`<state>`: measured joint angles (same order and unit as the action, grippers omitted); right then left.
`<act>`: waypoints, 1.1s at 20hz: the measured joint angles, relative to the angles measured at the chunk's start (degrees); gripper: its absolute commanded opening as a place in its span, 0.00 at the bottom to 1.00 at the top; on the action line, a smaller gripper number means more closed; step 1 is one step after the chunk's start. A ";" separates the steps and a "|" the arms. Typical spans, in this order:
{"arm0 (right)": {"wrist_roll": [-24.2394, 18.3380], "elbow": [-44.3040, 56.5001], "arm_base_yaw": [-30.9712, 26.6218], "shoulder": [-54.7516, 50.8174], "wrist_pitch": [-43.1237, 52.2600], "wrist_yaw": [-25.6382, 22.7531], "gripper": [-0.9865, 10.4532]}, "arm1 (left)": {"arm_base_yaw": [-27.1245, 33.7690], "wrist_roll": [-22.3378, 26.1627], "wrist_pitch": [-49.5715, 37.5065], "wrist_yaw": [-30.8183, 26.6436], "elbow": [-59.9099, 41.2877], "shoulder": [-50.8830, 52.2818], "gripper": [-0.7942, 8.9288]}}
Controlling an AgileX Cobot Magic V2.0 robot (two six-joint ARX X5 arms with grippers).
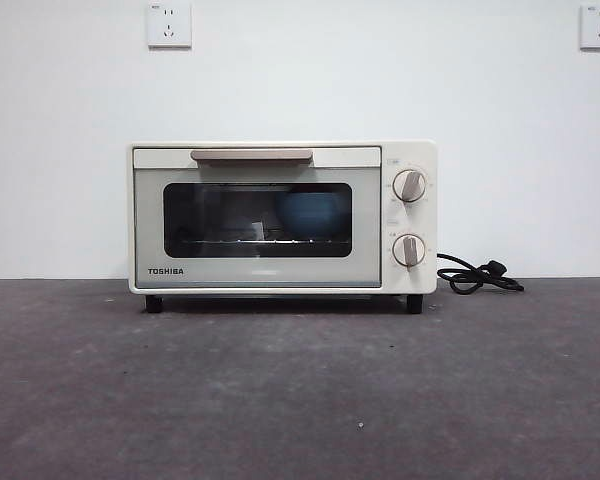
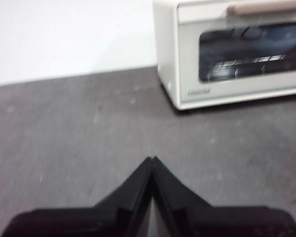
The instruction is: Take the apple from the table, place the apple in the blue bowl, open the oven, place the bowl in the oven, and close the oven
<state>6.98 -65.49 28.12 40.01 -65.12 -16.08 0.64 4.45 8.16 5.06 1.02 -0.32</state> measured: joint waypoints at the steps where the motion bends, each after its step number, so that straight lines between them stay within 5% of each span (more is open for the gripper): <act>1: 0.00 0.00 0.00 0.00 0.00 0.00 0.09 | 0.07 -0.02 1.97 -0.55 0.00 -0.02 0.08; 11: 0.00 0.00 0.00 0.92 -0.02 0.00 0.09 | 0.07 -7.08 1.99 -3.37 0.00 -0.02 0.08; 22: 0.00 0.00 0.00 1.14 -0.02 0.00 0.09 | 0.07 -7.72 1.95 -3.17 0.00 -0.07 0.08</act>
<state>6.98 -65.49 28.12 41.15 -65.14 -16.08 0.71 -3.27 10.11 1.89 1.02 -0.38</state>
